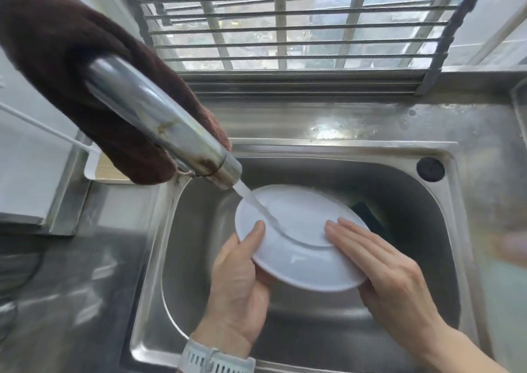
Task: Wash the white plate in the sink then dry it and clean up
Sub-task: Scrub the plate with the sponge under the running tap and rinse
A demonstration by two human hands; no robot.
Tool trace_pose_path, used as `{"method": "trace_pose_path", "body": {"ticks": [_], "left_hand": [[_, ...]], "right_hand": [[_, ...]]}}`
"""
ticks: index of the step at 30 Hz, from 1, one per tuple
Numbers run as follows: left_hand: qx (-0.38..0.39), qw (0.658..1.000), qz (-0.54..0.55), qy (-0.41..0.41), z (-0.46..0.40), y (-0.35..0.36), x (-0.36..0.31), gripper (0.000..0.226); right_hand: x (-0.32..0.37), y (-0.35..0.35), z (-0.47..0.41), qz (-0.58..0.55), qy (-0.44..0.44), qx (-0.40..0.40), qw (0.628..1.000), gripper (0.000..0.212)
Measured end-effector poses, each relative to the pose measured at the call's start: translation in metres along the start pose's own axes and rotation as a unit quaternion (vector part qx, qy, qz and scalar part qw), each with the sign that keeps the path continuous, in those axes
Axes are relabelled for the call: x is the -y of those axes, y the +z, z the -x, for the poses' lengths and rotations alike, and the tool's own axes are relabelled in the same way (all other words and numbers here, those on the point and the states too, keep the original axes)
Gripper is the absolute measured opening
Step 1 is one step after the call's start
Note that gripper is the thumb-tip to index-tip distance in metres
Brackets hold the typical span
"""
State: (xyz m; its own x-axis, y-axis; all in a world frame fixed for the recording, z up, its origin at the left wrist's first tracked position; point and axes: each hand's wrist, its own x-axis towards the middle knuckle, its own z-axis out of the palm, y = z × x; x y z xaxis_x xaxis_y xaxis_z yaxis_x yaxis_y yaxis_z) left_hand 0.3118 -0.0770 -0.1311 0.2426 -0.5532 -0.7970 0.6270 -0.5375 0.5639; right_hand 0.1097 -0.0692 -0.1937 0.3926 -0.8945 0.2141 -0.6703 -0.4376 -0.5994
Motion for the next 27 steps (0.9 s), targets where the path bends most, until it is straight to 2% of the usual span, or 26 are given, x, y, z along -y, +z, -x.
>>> {"method": "trace_pose_path", "body": {"ticks": [2,6,11,14,15,16,17,18,19,20,22,24,26,27], "left_hand": [[-0.005,0.999,0.019,0.026,0.006,-0.003,0.001,0.03],[-0.021,0.996,0.061,0.065,0.021,-0.025,-0.008,0.047],[-0.039,0.991,0.06,0.111,0.03,-0.057,-0.023,0.043],[-0.016,0.992,0.038,0.121,0.03,-0.062,-0.024,0.047],[0.008,0.993,0.037,0.112,0.029,-0.061,-0.023,0.056],[0.03,0.995,0.036,0.092,0.027,-0.06,-0.022,0.076],[0.039,0.996,0.038,0.074,0.026,-0.059,-0.02,0.09],[0.028,0.996,0.026,0.077,0.02,-0.059,-0.017,0.092],[-0.008,0.996,-0.005,0.093,0.014,-0.058,-0.012,0.084],[-0.052,0.99,-0.053,0.117,0.007,-0.057,-0.007,0.069],[-0.109,0.963,-0.189,0.155,-0.008,-0.053,0.001,0.042],[-0.1,0.949,-0.258,0.151,-0.022,-0.047,0.005,0.034],[-0.063,0.96,-0.25,0.113,-0.034,-0.044,0.005,0.03],[-0.059,0.96,-0.252,0.104,-0.037,-0.044,0.004,0.028]], "right_hand": [[-0.001,0.009,-0.01,-0.016,0.033,0.01,0.999,0.082],[0.002,0.029,-0.038,-0.084,0.043,0.02,0.995,0.048],[0.014,0.05,-0.076,-0.163,0.01,0.101,0.981,0.057],[0.008,0.042,-0.078,-0.174,0.011,0.094,0.98,0.055],[0.004,0.037,-0.073,-0.162,0.018,0.086,0.983,0.055],[0.0,0.031,-0.066,-0.154,0.027,0.083,0.984,0.054],[-0.004,0.024,-0.06,-0.152,0.041,0.084,0.984,0.05],[-0.009,0.017,-0.052,-0.158,0.064,0.083,0.982,0.04],[-0.011,0.008,-0.044,-0.173,0.098,0.089,0.976,0.023],[-0.012,0.0,-0.039,-0.201,0.142,0.104,0.964,0.013],[-0.01,-0.011,-0.034,-0.284,0.257,0.135,0.914,0.028],[-0.005,-0.015,-0.035,-0.38,0.355,0.158,0.84,0.024],[0.001,-0.013,-0.038,-0.438,0.42,0.166,0.777,0.02],[0.005,-0.013,-0.039,-0.452,0.439,0.166,0.758,0.019]]}}
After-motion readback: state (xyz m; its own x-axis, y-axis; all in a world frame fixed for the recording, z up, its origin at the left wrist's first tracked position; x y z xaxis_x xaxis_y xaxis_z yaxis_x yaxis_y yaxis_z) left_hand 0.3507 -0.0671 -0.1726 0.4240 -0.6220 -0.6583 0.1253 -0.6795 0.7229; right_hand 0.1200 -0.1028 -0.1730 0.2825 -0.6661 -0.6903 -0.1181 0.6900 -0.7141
